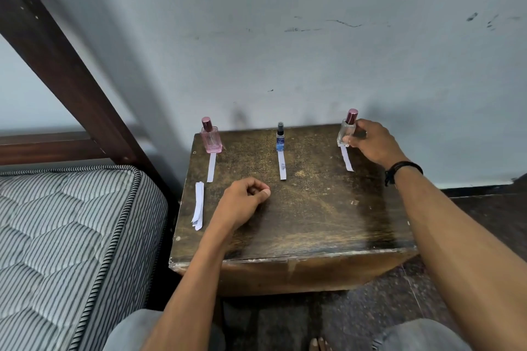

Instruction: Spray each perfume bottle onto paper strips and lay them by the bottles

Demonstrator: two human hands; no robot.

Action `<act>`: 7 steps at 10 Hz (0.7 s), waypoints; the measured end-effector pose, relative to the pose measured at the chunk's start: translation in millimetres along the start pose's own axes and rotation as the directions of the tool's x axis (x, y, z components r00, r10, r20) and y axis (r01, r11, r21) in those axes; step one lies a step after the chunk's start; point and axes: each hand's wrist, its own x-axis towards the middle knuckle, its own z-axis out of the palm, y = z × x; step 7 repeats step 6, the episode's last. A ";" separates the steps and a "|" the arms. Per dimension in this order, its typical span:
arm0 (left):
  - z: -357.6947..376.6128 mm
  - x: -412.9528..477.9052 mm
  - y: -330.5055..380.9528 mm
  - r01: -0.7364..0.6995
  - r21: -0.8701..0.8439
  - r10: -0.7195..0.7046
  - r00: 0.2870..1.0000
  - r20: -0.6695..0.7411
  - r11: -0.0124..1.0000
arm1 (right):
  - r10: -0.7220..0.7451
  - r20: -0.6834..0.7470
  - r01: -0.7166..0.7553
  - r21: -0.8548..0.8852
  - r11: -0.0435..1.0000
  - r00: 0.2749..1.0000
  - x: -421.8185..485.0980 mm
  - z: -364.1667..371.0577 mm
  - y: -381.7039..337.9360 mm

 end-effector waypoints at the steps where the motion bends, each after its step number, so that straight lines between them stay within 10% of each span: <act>1: 0.2 1.2 -1.4 0.003 -0.004 -0.003 1.000 0.003 1.000 | 0.005 0.014 -0.004 -0.035 0.999 1.000 0.2 1.3 0.9; 7: 1.9 2.2 -2.2 0.015 -0.040 -0.016 1.000 -0.024 0.999 | 0.034 -0.007 -0.032 0.209 0.977 0.999 -10.6 4.9 10.9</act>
